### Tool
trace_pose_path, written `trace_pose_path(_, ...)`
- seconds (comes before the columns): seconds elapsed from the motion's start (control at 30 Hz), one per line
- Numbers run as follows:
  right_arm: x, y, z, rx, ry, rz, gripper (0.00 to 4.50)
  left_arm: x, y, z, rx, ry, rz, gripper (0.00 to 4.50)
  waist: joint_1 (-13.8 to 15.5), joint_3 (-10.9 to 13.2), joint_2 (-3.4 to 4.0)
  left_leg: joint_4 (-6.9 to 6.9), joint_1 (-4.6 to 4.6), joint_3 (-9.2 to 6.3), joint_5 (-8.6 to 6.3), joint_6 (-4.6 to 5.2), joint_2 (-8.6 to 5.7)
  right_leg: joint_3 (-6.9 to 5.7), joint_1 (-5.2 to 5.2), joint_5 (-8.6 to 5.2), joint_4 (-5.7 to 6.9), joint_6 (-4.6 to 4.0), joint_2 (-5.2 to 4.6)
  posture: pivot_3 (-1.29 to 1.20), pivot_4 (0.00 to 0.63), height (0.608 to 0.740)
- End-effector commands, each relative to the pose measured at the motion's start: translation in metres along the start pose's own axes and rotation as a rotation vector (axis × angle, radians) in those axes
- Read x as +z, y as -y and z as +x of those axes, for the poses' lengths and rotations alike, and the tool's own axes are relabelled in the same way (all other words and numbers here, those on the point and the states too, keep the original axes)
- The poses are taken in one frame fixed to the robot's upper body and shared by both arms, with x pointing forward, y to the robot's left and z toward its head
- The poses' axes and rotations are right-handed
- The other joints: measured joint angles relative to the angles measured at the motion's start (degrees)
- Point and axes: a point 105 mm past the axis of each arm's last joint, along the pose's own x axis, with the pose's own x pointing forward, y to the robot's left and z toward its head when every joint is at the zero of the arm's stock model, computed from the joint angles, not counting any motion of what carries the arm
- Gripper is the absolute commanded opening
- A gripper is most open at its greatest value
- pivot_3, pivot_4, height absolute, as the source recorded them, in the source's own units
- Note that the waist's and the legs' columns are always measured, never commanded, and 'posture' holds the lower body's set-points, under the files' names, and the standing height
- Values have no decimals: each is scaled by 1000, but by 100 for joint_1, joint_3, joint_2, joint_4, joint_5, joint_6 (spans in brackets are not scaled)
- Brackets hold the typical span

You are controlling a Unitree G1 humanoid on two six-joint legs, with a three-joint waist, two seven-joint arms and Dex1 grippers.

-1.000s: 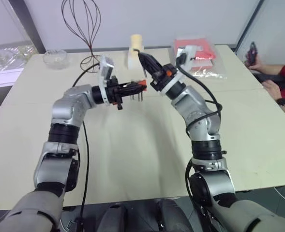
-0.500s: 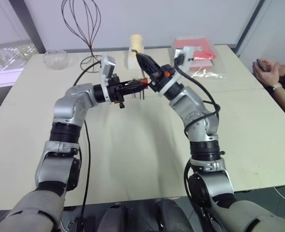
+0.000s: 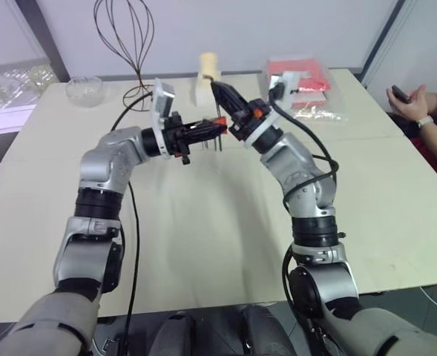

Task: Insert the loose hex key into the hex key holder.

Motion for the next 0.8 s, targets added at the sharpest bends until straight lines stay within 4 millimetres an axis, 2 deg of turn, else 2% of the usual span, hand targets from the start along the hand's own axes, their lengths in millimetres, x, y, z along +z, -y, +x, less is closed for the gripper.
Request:
trace_pose_path(0.03,12,-6,1,26,43,-15,76,14,-1,-6,8,34,39,0,0,0,0,0,0,0,0,0,0,0,0,0,0,0,0,0,150,740)
trace_pose_path(0.2,14,-6,1,27,49,-16,76,2,2,-6,-6,-13,44,0,-3,0,0,0,0,0,0,0,0,0,0,0,0,0,0,0,150,740)
trace_pose_path(0.4,13,-7,1,29,47,-17,76,-3,3,-6,-10,-29,50,0,3,0,0,1,0,0,0,0,0,0,0,0,0,0,0,0,150,740)
trace_pose_path(0.8,12,-7,1,31,47,-14,76,9,-4,-7,24,18,46,0,1,0,0,1,0,0,0,0,0,0,0,0,0,0,0,0,150,740)
